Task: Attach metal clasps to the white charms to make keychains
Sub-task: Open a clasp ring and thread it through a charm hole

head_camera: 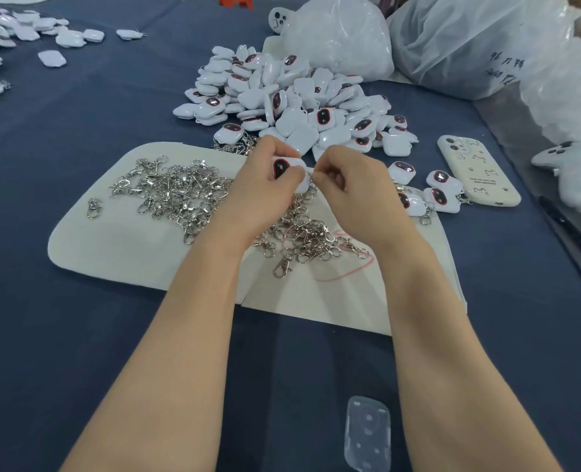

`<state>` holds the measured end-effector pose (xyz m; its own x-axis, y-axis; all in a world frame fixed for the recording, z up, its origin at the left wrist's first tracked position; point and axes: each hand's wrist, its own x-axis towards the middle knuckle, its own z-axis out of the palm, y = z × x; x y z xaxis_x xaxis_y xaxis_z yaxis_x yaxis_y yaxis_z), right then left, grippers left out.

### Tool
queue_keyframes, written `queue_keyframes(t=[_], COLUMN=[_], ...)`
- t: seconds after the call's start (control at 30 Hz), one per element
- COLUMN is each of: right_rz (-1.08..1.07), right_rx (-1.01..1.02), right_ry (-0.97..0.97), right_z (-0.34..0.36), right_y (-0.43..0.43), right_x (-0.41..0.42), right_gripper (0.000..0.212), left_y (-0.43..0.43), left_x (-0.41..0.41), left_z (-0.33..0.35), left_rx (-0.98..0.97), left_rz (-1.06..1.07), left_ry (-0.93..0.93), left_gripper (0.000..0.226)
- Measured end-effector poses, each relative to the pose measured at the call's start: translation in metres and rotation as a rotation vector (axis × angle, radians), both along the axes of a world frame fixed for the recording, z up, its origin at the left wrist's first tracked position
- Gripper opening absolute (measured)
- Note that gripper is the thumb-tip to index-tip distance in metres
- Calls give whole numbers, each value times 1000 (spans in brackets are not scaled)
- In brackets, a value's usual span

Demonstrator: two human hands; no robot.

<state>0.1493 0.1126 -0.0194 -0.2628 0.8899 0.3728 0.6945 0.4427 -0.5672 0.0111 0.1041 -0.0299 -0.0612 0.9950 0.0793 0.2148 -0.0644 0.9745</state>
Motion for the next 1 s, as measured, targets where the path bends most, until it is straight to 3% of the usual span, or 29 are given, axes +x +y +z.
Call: queue_keyframes(t=[0.13, 0.23, 0.3, 0.4, 0.47, 0.63, 0.77, 0.87, 0.93, 1.0], right_rz=[18, -8, -32, 6, 66, 59, -55, -132, -143, -125], right_rx=[-26, -25, -33, -207, -327, -302, -152, -21, 27, 36], right_ry=[-77, -28, 140, 566, 773, 815, 672, 439, 287, 184], right_z=[-3, -7, -10, -13, -14, -14, -13, -14, -14, -14], right_y=[1, 3, 2, -1, -2, -1, 1, 0, 0, 1], right_x=[-4, -6, -9, -17, -20, -22, -24, -24, -23, -21], right_gripper=[6, 6, 7, 11, 14, 17, 16, 10, 14, 16], left_y=[0, 1, 3, 3, 4, 1, 2, 3, 4, 4], left_x=[4, 5, 7, 8, 6, 2, -1, 2, 4, 5], left_z=[4, 3, 3, 7, 8, 12, 11, 10, 9, 9], left_rx=[186, 220, 165, -39, -133, -266, -344, -325, -240, -111], left_rz=[18, 31, 92, 109, 53, -104, -135, -60, 45, 138], left_ry=[491, 501, 259, -400, -676, -905, -999, -917, -648, -252], left_gripper=[10, 10, 10, 10, 8, 14, 9, 16, 15, 9])
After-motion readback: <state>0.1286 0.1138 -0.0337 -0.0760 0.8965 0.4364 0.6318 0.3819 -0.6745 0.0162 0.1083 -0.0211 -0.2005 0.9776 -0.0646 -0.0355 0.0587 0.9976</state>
